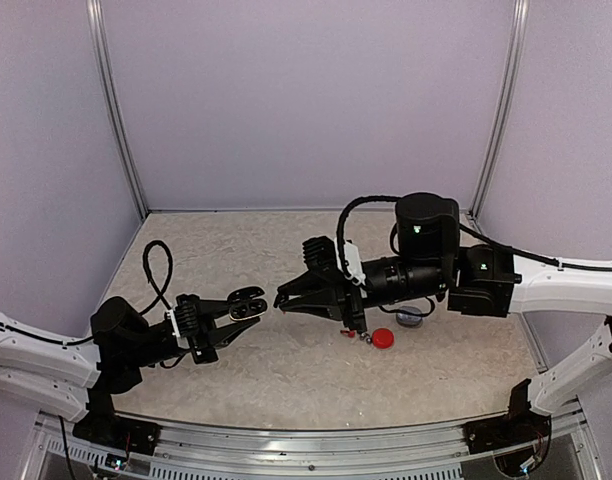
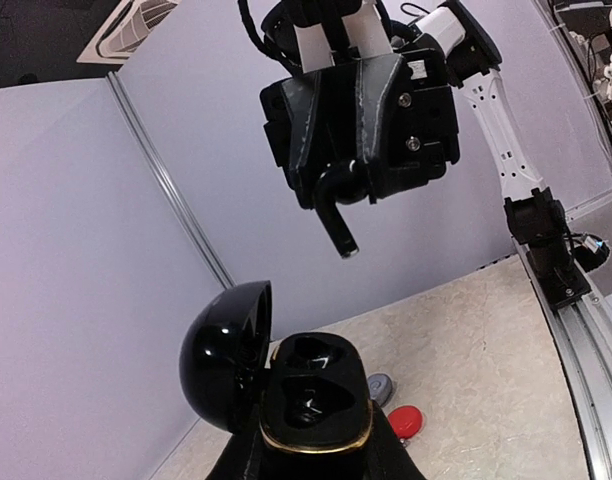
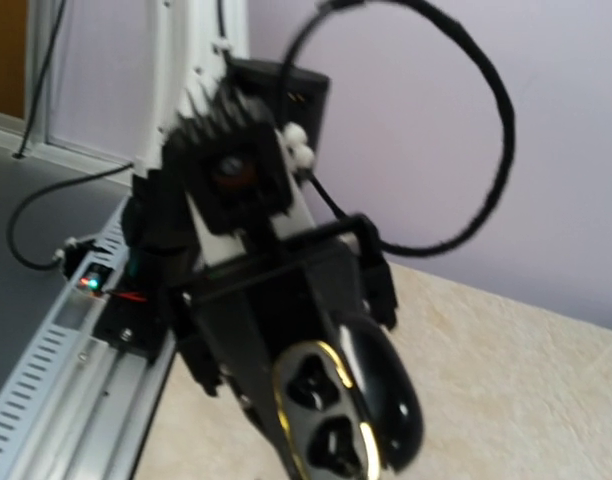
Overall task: Insert the wireless bluetooth earbuds into the charging case
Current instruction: Adjust the right earbud in the right side groove of the charging case.
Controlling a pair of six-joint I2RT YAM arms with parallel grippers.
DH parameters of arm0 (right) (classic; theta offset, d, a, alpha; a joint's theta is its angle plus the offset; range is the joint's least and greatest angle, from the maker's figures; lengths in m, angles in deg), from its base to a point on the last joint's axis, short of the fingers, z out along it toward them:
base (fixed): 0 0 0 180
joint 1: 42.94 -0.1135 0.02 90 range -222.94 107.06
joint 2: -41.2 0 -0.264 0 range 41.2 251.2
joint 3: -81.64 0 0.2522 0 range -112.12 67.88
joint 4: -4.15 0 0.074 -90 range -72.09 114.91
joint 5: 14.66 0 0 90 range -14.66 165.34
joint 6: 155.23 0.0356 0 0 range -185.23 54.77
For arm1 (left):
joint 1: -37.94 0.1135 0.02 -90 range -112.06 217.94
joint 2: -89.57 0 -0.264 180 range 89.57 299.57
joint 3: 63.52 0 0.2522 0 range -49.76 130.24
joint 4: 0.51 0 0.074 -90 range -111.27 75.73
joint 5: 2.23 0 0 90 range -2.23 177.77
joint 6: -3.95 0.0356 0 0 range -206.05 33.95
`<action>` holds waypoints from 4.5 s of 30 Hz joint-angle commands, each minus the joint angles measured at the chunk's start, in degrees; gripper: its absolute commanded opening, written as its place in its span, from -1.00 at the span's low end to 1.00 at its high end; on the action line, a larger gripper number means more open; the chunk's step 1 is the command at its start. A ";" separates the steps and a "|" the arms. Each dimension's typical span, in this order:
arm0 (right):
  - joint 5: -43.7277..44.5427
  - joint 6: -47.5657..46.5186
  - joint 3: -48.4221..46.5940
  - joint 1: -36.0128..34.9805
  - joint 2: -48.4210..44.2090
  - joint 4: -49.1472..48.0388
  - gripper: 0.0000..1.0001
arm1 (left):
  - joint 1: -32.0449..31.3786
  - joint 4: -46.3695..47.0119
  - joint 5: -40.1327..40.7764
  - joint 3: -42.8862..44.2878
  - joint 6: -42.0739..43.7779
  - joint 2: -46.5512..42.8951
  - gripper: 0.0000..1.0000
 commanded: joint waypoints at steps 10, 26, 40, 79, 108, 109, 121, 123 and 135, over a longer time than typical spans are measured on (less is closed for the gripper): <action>5.45 -5.26 -2.30 -3.84 1.02 3.32 -1.00 | -0.23 0.37 -5.05 2.65 -1.01 1.25 -0.95; 11.89 -7.64 -4.84 -4.15 3.32 5.45 -1.00 | 0.03 0.11 -5.32 3.44 -3.26 2.23 -0.97; 20.31 -13.23 -4.59 -5.87 5.84 8.52 -1.00 | 0.94 1.16 -5.37 3.18 -5.53 1.68 -0.97; 27.33 12.43 -6.24 -1.64 12.55 5.12 -1.00 | -1.86 6.30 9.61 1.72 0.35 1.80 -1.00; 33.21 18.39 -1.37 -0.15 14.37 -11.77 -1.00 | -3.23 18.43 15.28 3.34 -2.39 10.39 -1.00; 33.04 17.36 -1.07 -0.10 14.48 -12.15 -1.00 | -3.23 18.72 15.47 3.35 -2.31 10.58 -1.00; 36.04 7.23 2.36 -1.47 14.57 -14.59 -1.00 | -3.24 19.25 16.56 4.74 -2.39 12.22 -1.00; 36.49 5.40 3.46 -1.60 14.35 -15.55 -1.00 | -3.25 19.31 16.22 4.84 -2.47 12.30 -1.00; 35.19 1.47 2.53 -1.48 14.23 -13.19 -1.00 | -3.27 17.00 12.89 5.72 -1.10 12.14 -1.00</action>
